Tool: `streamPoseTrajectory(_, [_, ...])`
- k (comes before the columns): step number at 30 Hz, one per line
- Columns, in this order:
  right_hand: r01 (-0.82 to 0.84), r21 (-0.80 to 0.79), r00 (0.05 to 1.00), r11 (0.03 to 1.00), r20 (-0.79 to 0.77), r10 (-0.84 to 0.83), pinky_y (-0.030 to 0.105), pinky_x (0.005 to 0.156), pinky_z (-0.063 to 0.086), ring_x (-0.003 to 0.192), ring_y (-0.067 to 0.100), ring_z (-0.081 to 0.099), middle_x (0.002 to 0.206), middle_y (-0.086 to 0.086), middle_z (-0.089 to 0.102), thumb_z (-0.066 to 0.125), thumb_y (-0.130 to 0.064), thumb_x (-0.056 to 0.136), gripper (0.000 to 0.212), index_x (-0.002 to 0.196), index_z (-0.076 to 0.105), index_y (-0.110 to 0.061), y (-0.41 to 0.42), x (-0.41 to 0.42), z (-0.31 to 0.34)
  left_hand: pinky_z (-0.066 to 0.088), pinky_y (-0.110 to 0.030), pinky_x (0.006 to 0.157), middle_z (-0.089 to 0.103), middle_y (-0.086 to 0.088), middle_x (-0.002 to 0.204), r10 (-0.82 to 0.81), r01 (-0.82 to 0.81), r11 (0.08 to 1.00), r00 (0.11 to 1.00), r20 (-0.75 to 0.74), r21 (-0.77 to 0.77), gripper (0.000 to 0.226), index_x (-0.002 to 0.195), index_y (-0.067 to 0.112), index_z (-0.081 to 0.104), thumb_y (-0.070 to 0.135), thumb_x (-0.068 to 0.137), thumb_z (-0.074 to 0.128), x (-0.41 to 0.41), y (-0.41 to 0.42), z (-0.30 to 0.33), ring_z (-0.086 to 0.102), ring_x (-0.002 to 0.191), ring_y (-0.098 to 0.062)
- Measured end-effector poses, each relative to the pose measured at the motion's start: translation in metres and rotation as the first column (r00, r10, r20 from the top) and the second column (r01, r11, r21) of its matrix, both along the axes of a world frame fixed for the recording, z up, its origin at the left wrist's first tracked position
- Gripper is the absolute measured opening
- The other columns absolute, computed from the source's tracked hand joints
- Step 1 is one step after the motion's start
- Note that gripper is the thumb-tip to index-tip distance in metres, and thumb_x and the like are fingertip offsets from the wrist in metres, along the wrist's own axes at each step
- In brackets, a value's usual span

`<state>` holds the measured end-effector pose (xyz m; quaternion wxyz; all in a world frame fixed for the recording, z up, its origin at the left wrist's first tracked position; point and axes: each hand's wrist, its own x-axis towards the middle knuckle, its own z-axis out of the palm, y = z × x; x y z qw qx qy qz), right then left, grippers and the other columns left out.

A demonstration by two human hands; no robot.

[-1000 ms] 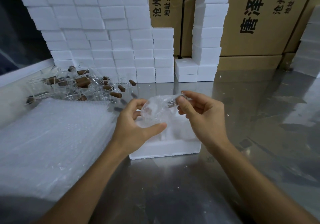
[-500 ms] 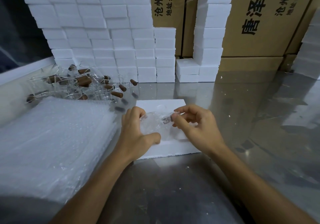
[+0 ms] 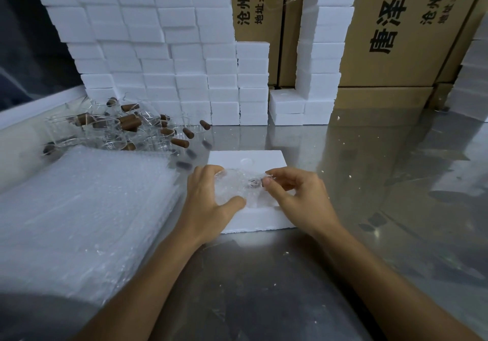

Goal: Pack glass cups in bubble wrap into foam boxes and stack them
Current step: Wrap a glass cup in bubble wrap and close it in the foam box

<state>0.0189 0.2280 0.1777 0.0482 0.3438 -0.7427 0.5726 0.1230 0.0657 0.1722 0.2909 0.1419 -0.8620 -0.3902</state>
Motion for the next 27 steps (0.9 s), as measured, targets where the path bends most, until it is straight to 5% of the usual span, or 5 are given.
streamPoseTrajectory(4, [0.058,0.081,0.998,0.995,-0.042,-0.055,0.007,0.056,0.041,0.051,0.002,0.052,0.083,-0.021,0.07,0.072,-0.03,0.09,0.007,0.096,0.075,-0.028,0.0005,-0.0031,-0.003,0.032,-0.02,0.088,0.041,0.009,0.112,0.022,-0.02,0.998,1.0,0.02,-0.063,0.056,0.11,0.029,0.047,0.055,0.063,0.065,-0.0006,-0.0019,-0.0012,0.038,0.115,-0.011])
streamPoseTrajectory(11, [0.102,0.179,0.991,0.979,-0.105,-0.084,0.004,0.057,0.041,0.061,0.003,0.058,0.09,-0.021,0.069,0.068,-0.027,0.093,0.014,0.104,0.075,-0.023,0.001,-0.0026,-0.0022,0.033,-0.025,0.091,0.036,0.012,0.111,0.062,-0.059,0.988,0.998,0.013,-0.143,0.059,0.111,0.03,0.047,0.061,0.068,0.071,-0.0035,-0.0021,-0.0053,0.036,0.115,-0.009])
streamPoseTrajectory(16, [0.113,0.203,0.989,0.973,-0.121,-0.09,0.003,0.065,0.043,0.072,0.002,0.062,0.088,-0.019,0.068,0.067,-0.024,0.093,0.016,0.106,0.076,-0.02,0.0006,-0.0008,-0.0003,0.035,-0.039,0.104,0.036,0.013,0.117,0.107,-0.091,0.976,0.992,0.07,-0.2,0.072,0.119,0.023,0.053,0.071,0.066,0.058,-0.0055,-0.0028,-0.0034,0.033,0.117,-0.008])
streamPoseTrajectory(23, [0.128,0.213,0.989,0.969,-0.106,-0.107,0.003,0.065,0.043,0.077,0.0,0.063,0.087,-0.016,0.07,0.067,-0.023,0.09,0.012,0.1,0.075,-0.022,0.0007,0.0005,0.0018,0.035,-0.039,0.107,0.036,0.014,0.116,0.135,-0.122,0.974,0.989,0.058,-0.191,0.073,0.126,0.021,0.059,0.065,0.07,0.075,-0.0036,-0.0051,-0.0007,0.035,0.119,-0.009])
streamPoseTrajectory(27, [0.124,0.223,0.989,0.967,-0.102,-0.104,0.003,0.063,0.042,0.074,0.003,0.063,0.088,-0.01,0.071,0.067,-0.022,0.09,0.01,0.097,0.074,-0.021,0.0013,0.0008,0.0038,0.033,-0.04,0.11,0.037,0.015,0.118,0.098,-0.091,0.993,0.992,0.086,-0.081,0.081,0.126,0.024,0.058,0.069,0.06,0.067,-0.0027,-0.0026,0.0021,0.03,0.113,-0.001])
